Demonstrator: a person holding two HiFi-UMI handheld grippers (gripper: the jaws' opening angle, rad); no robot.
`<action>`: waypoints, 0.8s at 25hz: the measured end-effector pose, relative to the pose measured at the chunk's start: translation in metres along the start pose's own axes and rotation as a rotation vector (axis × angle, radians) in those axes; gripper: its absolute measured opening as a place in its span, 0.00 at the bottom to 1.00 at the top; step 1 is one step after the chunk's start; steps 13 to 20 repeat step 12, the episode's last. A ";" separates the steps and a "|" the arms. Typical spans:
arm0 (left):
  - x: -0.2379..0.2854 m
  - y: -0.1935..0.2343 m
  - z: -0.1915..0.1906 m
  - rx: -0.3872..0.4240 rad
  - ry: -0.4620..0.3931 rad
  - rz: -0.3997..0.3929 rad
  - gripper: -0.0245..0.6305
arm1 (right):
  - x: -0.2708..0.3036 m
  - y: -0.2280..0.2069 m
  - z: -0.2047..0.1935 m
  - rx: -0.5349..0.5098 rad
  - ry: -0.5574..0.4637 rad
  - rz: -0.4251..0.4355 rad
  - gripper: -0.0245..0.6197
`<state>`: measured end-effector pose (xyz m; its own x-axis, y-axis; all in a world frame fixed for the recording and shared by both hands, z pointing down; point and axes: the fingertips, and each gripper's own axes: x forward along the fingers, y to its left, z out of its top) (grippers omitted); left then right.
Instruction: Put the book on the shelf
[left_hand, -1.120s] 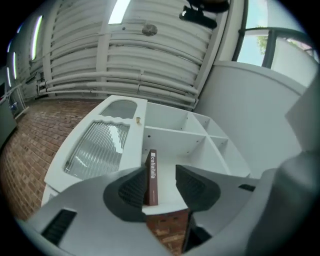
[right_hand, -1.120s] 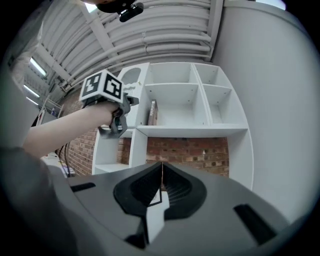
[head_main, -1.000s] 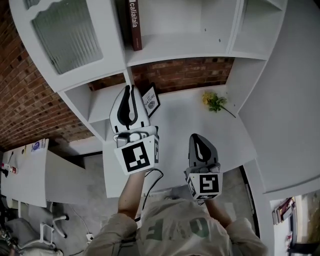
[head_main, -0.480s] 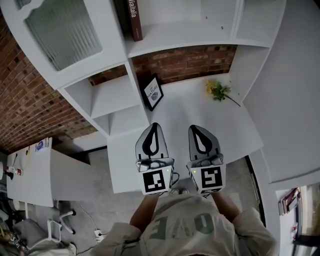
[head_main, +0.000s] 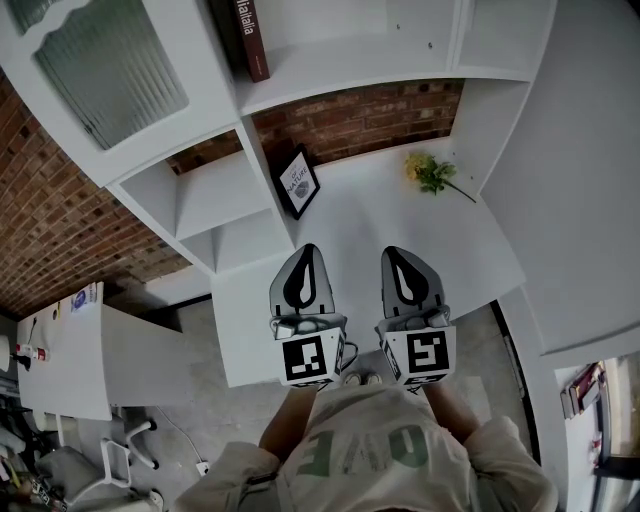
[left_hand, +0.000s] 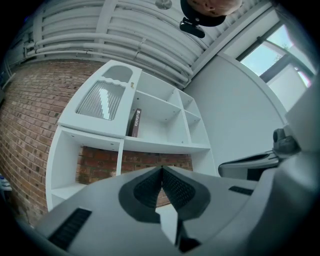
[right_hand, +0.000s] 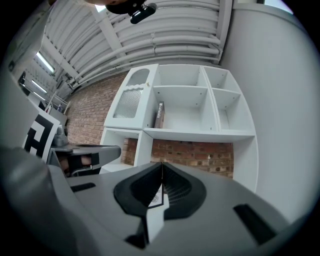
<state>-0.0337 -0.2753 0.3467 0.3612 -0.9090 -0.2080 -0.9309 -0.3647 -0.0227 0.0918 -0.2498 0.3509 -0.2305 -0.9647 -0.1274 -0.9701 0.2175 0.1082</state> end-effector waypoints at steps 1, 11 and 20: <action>0.000 0.000 -0.001 -0.006 0.002 0.000 0.06 | 0.000 0.000 0.000 -0.002 0.003 -0.003 0.06; 0.006 -0.001 -0.019 -0.057 0.053 -0.022 0.06 | 0.002 -0.003 -0.009 -0.029 0.036 -0.020 0.06; 0.007 -0.001 -0.020 -0.060 0.058 -0.021 0.06 | 0.003 -0.003 -0.010 -0.025 0.040 -0.019 0.06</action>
